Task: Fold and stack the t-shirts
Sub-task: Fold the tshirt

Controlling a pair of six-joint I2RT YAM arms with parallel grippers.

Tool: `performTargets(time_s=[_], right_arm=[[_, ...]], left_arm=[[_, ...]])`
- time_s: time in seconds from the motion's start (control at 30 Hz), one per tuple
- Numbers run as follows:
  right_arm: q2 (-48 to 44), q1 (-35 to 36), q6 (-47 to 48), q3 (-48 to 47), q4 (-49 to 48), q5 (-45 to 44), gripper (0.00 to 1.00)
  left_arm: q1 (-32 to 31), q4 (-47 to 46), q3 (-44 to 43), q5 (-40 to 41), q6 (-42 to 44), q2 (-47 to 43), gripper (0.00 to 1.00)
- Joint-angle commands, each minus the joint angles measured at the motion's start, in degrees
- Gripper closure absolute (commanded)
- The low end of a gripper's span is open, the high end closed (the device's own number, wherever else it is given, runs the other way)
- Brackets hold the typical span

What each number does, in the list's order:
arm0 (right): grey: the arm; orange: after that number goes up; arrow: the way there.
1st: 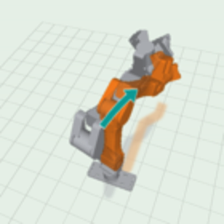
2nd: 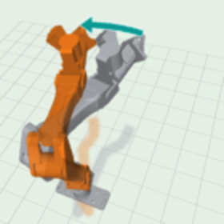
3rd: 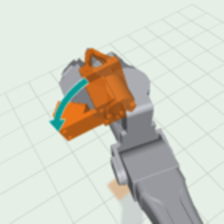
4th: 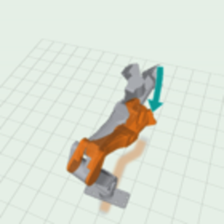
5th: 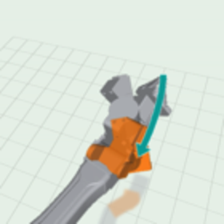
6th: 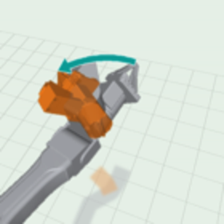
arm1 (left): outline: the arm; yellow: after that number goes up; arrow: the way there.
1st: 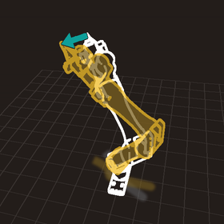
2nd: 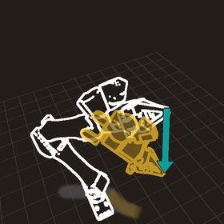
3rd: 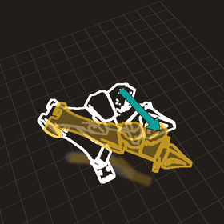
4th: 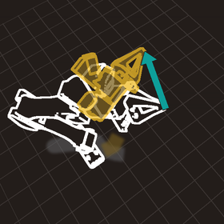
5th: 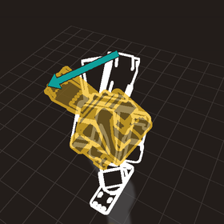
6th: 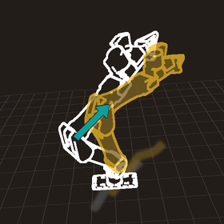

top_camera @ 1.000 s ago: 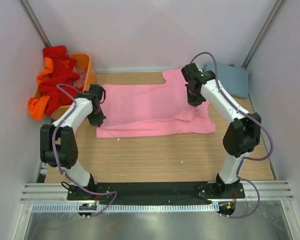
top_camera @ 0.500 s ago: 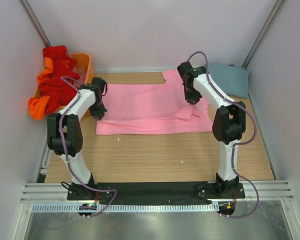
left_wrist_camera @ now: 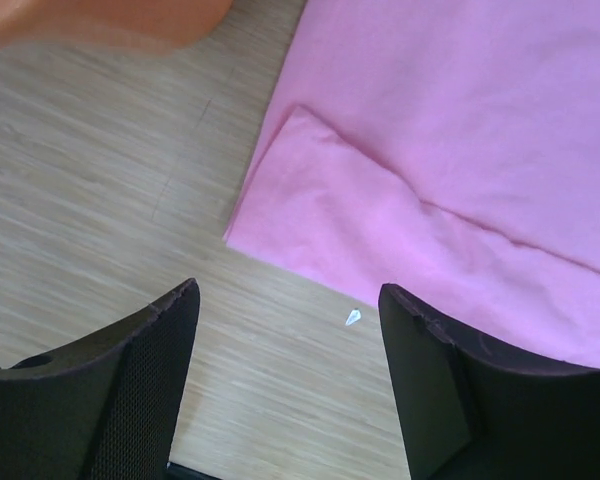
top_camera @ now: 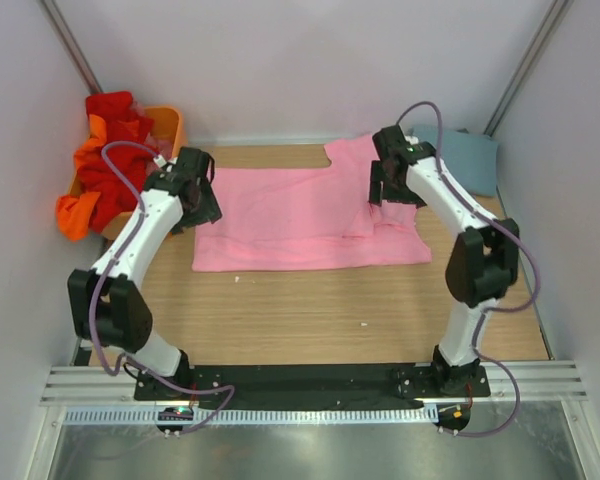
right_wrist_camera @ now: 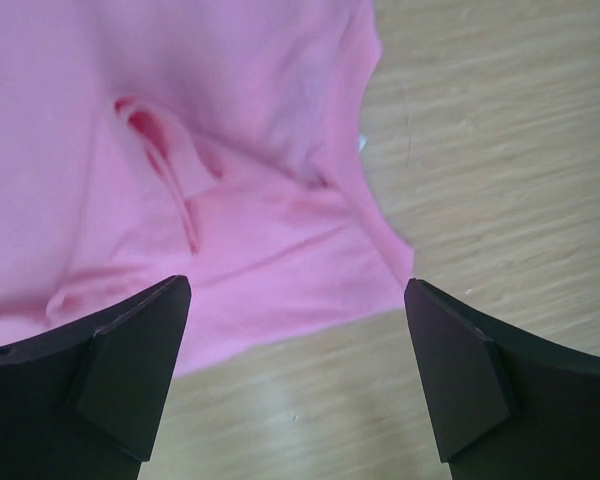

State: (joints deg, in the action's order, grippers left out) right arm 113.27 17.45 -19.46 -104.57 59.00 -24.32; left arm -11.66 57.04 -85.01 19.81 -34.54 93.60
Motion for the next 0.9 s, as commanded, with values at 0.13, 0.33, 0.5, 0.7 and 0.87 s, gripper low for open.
performTargets(time_s=[0.13, 0.33, 0.5, 0.7, 0.87], right_arm=[[-22.48, -2.33, -8.39, 28.79, -17.86, 19.46, 0.05], [-30.28, -8.65, -11.03, 44.35, -24.01, 25.44, 0.07], [-33.91, -16.22, -13.23, 53.15, -29.73, 32.05, 0.08], [-33.03, -18.40, -15.08, 56.58, -33.07, 33.63, 0.08], [-31.80, -20.79, -15.52, 58.78, -35.35, 33.37, 0.08]], left_arm=[[-0.03, -12.36, 21.62, -4.68, -6.23, -12.46, 0.24], [0.15, -19.94, 31.57, -5.41, -11.15, -15.99, 0.20], [0.41, -23.11, 34.74, -2.06, -12.56, -15.12, 0.20], [0.76, -27.41, 38.34, 4.00, -14.76, -15.99, 0.21], [0.94, -29.35, 39.57, 6.81, -15.73, -14.68, 0.20]])
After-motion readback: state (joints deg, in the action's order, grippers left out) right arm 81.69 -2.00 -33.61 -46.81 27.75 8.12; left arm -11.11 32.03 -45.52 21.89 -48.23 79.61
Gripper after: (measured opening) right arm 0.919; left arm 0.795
